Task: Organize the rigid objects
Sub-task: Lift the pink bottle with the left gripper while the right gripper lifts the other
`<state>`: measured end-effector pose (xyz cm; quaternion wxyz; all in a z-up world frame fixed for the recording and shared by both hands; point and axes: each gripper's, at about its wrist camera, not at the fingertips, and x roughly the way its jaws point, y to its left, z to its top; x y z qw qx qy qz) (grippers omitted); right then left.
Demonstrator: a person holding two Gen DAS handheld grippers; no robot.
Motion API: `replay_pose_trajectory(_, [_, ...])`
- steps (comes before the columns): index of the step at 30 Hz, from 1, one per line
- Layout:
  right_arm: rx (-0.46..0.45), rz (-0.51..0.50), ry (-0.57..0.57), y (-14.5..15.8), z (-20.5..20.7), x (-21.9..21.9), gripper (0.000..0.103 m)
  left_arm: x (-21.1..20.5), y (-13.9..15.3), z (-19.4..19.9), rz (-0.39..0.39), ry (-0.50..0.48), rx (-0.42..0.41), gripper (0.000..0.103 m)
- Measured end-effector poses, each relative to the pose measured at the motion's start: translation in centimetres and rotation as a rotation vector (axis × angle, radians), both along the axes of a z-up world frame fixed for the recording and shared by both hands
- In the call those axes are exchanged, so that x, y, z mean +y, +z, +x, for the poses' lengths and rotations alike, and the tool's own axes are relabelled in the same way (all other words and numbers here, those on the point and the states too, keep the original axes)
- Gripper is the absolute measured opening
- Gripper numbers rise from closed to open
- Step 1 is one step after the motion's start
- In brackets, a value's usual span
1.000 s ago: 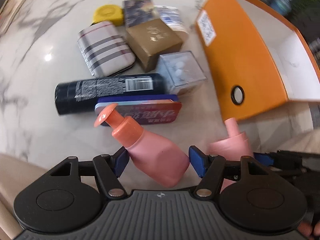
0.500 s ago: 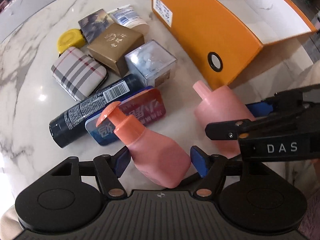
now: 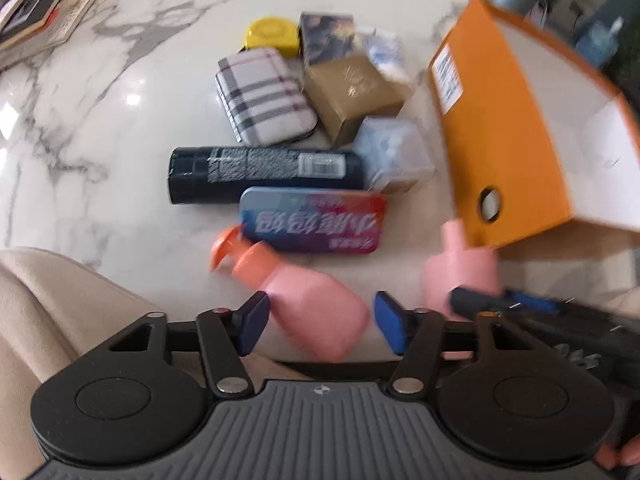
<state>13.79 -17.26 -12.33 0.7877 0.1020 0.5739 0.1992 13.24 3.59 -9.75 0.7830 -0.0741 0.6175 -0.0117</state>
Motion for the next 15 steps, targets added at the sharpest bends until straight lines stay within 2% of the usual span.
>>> replay_pose_trajectory(4, [0.007,0.009,-0.001,-0.07,0.06,-0.34,0.055,-0.58,0.05,0.29,0.017,-0.023,-0.024,0.056])
replay_pose_trajectory(6, [0.006,0.01,0.001,-0.02,0.01,-0.22,0.055,-0.63,-0.21,0.03,-0.002,-0.091,-0.065,0.048])
replay_pose_trajectory(8, [0.007,0.01,0.003,0.01,-0.09,-0.2,0.055,-0.59,-0.31,0.15,-0.031,-0.15,-0.071,0.047])
replay_pose_trajectory(11, [0.001,-0.001,0.003,0.17,-0.21,-0.32,0.055,-1.07,0.14,-0.39,-0.017,-0.206,-0.084,0.047])
replay_pose_trajectory(13, [0.004,0.001,-0.005,0.12,-0.16,-0.49,0.055,-0.79,0.08,-0.4,-0.024,-0.168,-0.066,0.049])
replay_pose_trajectory(15, [0.007,0.008,-0.009,-0.01,-0.18,-0.67,0.055,-0.61,0.01,-0.1,-0.008,-0.105,-0.027,0.06])
